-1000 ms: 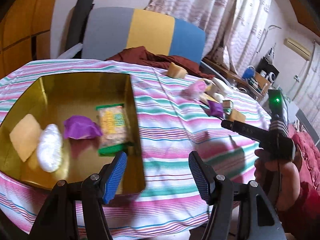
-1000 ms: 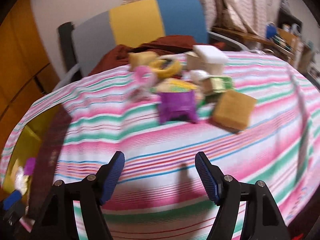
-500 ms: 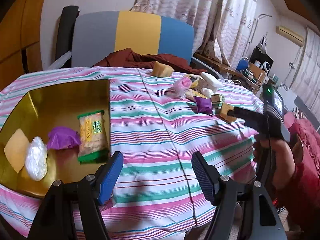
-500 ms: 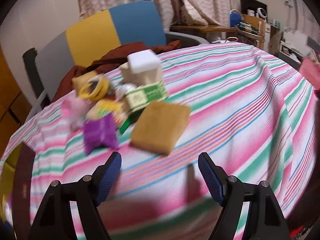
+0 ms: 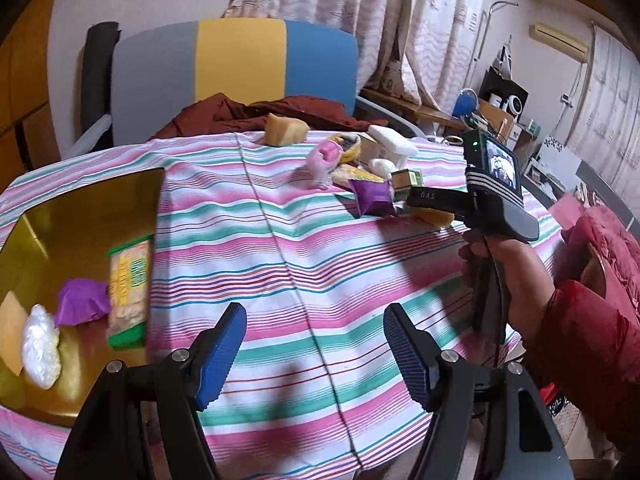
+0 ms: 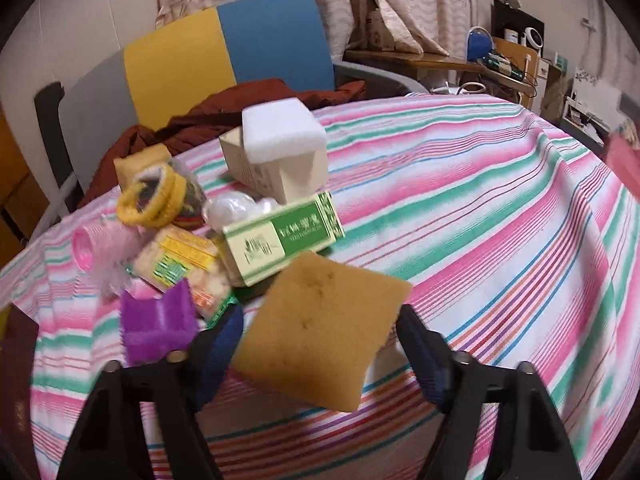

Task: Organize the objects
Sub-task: 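Grasp a second yellow sponge with the right tool, then grasp a second purple pouch with the left tool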

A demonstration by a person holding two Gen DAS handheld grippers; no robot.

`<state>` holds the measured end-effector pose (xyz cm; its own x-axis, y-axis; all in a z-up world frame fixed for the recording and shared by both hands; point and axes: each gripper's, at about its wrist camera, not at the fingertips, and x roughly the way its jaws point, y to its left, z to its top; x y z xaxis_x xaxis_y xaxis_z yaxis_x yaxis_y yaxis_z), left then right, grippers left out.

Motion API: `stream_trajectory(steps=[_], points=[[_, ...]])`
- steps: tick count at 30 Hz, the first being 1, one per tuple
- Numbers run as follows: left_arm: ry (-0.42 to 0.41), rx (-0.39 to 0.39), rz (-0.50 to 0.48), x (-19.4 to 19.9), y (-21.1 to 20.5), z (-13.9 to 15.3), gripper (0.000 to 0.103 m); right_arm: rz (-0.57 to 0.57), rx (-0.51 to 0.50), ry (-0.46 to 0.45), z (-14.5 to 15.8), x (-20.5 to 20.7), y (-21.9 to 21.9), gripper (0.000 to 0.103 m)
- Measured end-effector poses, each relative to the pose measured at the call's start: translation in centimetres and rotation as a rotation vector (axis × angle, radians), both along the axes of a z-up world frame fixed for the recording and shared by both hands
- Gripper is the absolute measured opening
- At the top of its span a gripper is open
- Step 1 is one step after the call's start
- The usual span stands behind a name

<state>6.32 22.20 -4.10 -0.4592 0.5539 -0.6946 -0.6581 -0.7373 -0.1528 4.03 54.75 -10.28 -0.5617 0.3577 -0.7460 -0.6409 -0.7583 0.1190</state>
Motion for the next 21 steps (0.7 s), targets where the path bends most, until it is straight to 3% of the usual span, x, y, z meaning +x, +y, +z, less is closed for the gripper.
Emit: stream_trajectory(steps=[5,9,21], points=[[-0.042,-0.007,-0.023,-1.2,2.3,-1.0,0.072,0.043,0.009,0.018,0.0,1.2,0.5,0.064],[-0.072,-0.017,-0.037,-2.4,4.8,-2.0,0.072,0.036,0.064,-0.006,-0.1,2.2,0.7,0.063],[-0.089,-0.004,-0.058,-8.1,14.5,-2.8,0.072,0.003,0.071,0.045,-0.7,3.9,1.2,0.059]])
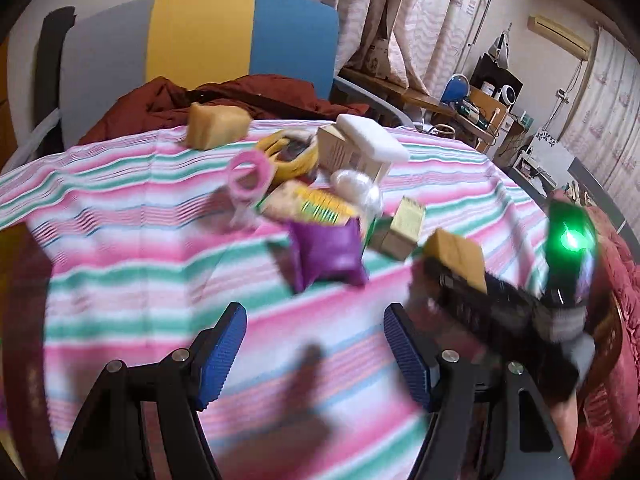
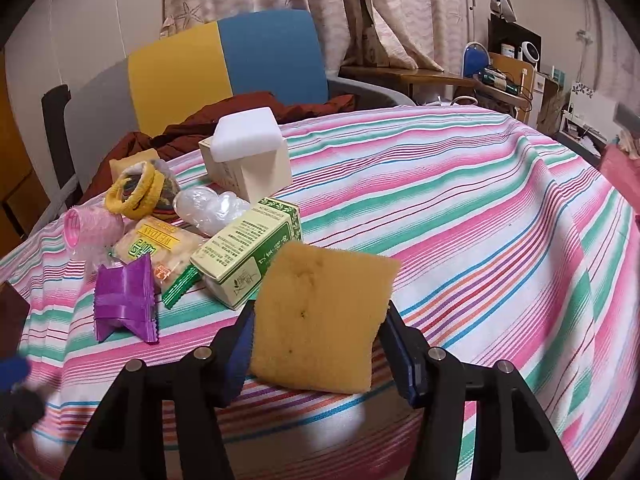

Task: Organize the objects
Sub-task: 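Grasp a second purple pouch with the left tool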

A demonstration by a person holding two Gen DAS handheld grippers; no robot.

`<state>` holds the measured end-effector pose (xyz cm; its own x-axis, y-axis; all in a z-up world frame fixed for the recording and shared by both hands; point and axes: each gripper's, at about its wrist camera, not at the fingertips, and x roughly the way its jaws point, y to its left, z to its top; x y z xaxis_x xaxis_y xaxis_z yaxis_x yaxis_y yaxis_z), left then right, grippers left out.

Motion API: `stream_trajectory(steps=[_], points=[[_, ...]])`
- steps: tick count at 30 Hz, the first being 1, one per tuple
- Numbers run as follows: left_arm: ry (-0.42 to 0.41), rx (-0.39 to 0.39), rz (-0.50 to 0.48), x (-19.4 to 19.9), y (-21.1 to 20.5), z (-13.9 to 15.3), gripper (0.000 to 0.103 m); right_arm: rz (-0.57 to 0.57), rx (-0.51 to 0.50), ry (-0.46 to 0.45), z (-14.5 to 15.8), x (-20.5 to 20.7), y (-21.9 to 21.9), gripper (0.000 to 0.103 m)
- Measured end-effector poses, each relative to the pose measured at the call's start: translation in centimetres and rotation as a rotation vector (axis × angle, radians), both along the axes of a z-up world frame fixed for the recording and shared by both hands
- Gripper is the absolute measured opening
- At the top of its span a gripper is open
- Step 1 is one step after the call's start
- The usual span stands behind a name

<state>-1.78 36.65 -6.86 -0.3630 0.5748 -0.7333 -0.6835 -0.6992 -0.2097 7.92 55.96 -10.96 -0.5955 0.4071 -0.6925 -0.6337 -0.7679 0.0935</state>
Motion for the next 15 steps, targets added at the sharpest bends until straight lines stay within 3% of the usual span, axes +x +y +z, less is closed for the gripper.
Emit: stream_trajectory(steps=[6,15], points=[[-0.002,-0.03,0.018,-2.3,3.6,-1.1,0.073,-0.002,0.005,0.004,-0.2,-0.1,-0.1,0.059],[0.073,-0.085,-0.009,-2.7,6.0,-2.6,0.073,-0.003,0.012,0.003,-0.3,0.0,-0.1,0.059]])
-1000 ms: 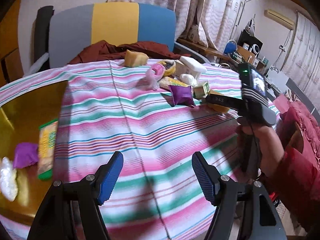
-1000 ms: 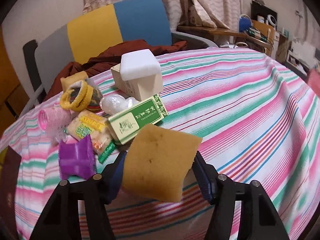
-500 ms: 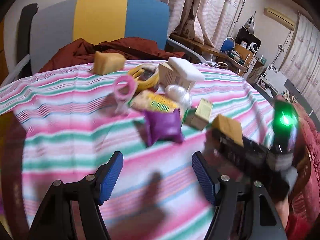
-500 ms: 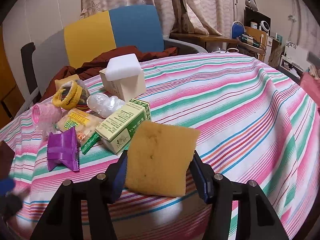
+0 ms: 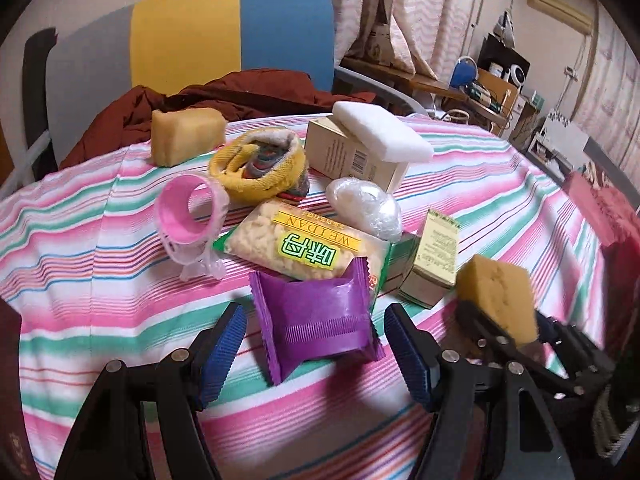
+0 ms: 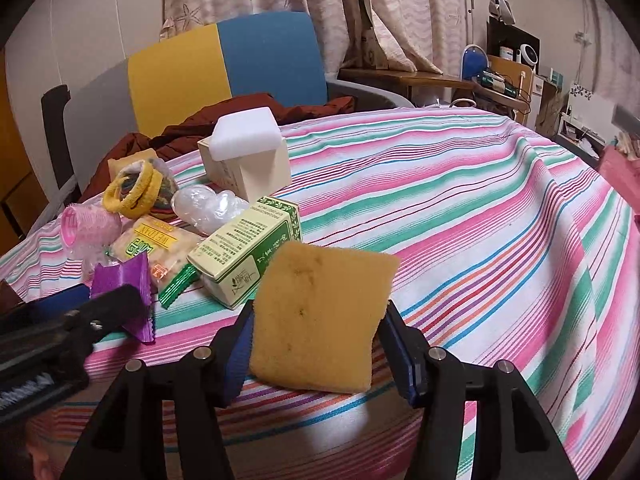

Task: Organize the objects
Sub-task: 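Grasp a second purple pouch with the left tool, then carry the sponge and pouch with both tools over the gold tray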

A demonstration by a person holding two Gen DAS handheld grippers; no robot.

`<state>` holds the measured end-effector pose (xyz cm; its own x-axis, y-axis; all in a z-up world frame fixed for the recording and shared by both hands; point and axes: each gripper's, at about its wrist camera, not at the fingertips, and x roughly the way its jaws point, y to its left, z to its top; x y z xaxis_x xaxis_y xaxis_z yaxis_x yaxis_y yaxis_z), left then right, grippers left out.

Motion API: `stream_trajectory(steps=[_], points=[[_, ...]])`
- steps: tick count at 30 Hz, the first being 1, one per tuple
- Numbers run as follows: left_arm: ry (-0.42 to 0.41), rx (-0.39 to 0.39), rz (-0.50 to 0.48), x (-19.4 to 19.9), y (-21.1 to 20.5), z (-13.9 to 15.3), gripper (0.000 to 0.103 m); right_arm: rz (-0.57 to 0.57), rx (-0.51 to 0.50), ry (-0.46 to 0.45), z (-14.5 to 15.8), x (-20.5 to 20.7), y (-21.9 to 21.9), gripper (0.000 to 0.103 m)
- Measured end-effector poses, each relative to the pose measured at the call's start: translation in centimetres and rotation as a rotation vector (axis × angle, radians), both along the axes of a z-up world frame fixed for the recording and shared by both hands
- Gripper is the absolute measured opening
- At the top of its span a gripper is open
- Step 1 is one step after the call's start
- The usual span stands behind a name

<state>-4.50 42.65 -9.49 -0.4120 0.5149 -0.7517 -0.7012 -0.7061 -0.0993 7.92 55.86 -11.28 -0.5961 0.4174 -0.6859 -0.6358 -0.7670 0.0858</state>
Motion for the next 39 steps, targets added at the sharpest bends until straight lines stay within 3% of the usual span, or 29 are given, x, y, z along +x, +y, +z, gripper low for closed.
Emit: stream_trajectory(steps=[2,5,6,13,23,32,39], points=[[-0.006,-0.012,0.0,-0.3,0.2,-0.5,0.071,0.0,0.0,0.001,0.0,0.0,0.0,0.059],[-0.001,0.004,0.024,-0.6,-0.4,-0.5,0.052,0.0,0.001,0.0,0.0,0.0,0.0,0.059],[0.002,0.006,0.026,-0.6,-0.5,-0.6,0.051,-0.001,0.002,-0.001,0.0,0.0,-0.1,0.059],[0.071,-0.009,-0.026,0.2,-1.4,-0.7,0.048,-0.002,0.006,-0.004,0.0,-0.1,-0.1,0.059],[0.097,0.01,-0.011,1.6,-3.7,-0.4,0.047,0.0,0.023,-0.006,0.1,-0.1,-0.3,0.058],[0.083,0.055,-0.019,3.4,-6.0,-0.3,0.047,0.007,0.077,0.011,0.8,0.4,-1.5,0.058],[0.006,0.118,0.022,3.0,-8.8,-0.7,0.047,0.049,0.117,-0.014,1.1,0.7,-4.0,0.058]])
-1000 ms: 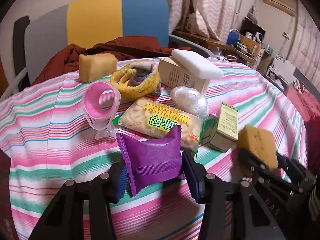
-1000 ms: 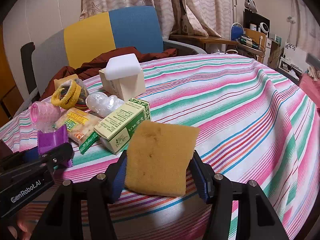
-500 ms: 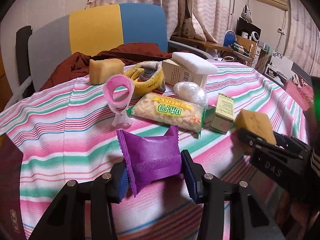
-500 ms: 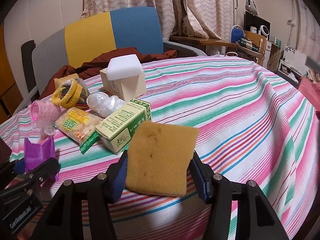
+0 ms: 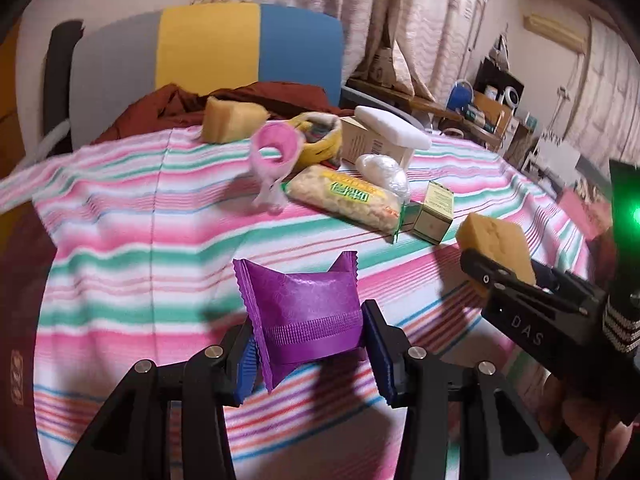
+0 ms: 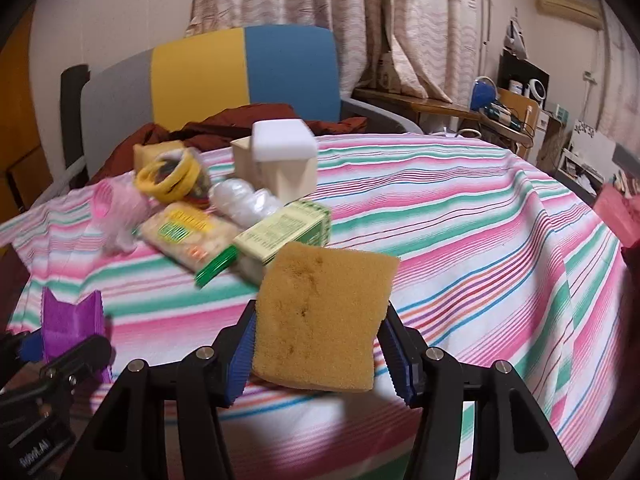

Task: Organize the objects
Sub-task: 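Carry the sponge and pouch with both tools over the gold tray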

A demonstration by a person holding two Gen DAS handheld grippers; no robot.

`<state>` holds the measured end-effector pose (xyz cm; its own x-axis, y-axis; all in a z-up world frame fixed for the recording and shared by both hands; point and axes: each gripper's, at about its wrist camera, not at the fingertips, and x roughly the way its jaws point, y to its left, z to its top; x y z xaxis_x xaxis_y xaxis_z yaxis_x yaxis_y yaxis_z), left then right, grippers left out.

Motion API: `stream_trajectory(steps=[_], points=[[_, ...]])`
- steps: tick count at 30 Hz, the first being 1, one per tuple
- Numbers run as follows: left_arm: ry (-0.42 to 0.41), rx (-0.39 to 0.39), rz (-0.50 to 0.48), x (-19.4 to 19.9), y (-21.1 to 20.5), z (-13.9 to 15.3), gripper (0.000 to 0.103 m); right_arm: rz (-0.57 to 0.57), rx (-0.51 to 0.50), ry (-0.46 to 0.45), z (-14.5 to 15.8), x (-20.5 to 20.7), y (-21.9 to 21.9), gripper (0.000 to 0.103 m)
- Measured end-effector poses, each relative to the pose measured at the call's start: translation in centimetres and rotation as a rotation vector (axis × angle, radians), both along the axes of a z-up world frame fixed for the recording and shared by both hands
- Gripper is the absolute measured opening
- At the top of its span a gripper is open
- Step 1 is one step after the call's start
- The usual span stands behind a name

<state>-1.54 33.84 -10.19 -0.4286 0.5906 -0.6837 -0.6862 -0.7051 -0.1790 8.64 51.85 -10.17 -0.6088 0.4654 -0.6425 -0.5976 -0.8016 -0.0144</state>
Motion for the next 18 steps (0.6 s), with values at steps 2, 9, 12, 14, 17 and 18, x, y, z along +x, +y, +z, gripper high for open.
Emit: stream_trajectory(steps=[2,9,12,14,17,18], points=[[-0.021,0.022,0.012,0.1,-1.2,-0.3,0.047,0.005,-0.008,0.004,0.1,0.2,-0.6,0.058],[-0.043,0.05,0.023,1.2,-4.2,-0.6,0.043,0.057,-0.056,0.015,0.4,0.7,-3.7,0.057],[-0.061,0.059,0.028,1.2,-5.3,-0.6,0.043,0.093,-0.056,0.023,1.0,0.6,-5.4,0.057],[-0.053,0.061,0.028,1.5,-6.0,-0.3,0.043,0.114,-0.056,0.029,1.4,0.5,-6.4,0.057],[-0.044,0.066,0.024,2.2,-7.2,0.1,0.043,0.142,-0.059,0.035,1.8,0.4,-7.9,0.057],[-0.046,0.076,0.023,2.4,-7.6,0.3,0.043,0.146,-0.06,0.035,1.9,0.5,-8.3,0.057]])
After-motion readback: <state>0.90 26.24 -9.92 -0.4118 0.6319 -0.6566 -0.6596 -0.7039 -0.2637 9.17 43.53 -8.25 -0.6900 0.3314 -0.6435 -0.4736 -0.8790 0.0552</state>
